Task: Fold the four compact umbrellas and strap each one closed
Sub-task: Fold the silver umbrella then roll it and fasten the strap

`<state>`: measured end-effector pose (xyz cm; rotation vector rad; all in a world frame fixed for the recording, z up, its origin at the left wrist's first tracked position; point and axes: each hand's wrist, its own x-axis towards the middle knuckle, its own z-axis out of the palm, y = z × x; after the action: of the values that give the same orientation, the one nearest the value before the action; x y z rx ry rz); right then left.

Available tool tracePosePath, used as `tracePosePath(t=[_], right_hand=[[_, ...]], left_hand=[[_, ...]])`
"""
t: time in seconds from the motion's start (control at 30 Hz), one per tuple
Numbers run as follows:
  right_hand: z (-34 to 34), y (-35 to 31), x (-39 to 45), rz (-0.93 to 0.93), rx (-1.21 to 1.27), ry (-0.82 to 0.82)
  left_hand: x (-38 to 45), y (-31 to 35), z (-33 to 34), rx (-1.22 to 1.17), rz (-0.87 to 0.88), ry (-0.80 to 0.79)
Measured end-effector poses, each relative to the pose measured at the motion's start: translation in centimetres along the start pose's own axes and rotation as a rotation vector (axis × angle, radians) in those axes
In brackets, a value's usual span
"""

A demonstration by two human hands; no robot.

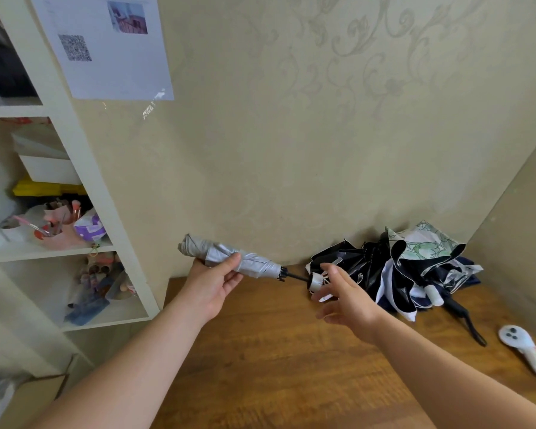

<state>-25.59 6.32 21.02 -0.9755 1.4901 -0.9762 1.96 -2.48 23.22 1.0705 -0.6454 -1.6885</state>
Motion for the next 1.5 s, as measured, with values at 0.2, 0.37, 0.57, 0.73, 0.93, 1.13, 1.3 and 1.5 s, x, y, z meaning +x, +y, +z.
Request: tracePosePath(t=[0.2, 0.37, 0.57, 0.73, 0.93, 1.13, 1.3, 1.5], right_hand=[[3.3, -0.8, 1.4, -0.207, -0.238, 0.086], [4.2, -1.6, 2.0, -0.270, -0.268, 0.099], [4.8, -2.1, 2.0, -0.335, -0.465, 0.103], [5.1, -2.9, 1.6, -0.422, -0.545, 0.110], [4.9, -3.1, 2.4, -0.202, -0.378, 0.025], [3.6, -2.7, 1.9, -0.251, -0.135, 0.017], [0.3, -2.9, 2.3, -0.158, -0.122, 0.039], [1.2, -5.3, 2.8, -0.296, -0.885, 0.018]], left_hand=[[0.0, -0.6, 1.9, -0.041, -0.013, 0.000], [0.1, -0.4, 2.4, -0.051, 0.005, -0.021], [0.2, -0.3, 2.1, -0.020, -0.013, 0.003], [0.3, -0.9, 2.1, -0.061, -0.039, 0.019], [0.4, -1.4, 2.2, -0.063, -0.021, 0.045], [-0.5, -0.8, 2.2, 0.038, 0.002, -0.101], [0.7, 0.2, 0.4, -0.045, 0.023, -0.052], [0.3, -1.5, 2.4, 0.142, 0.032, -0.188]])
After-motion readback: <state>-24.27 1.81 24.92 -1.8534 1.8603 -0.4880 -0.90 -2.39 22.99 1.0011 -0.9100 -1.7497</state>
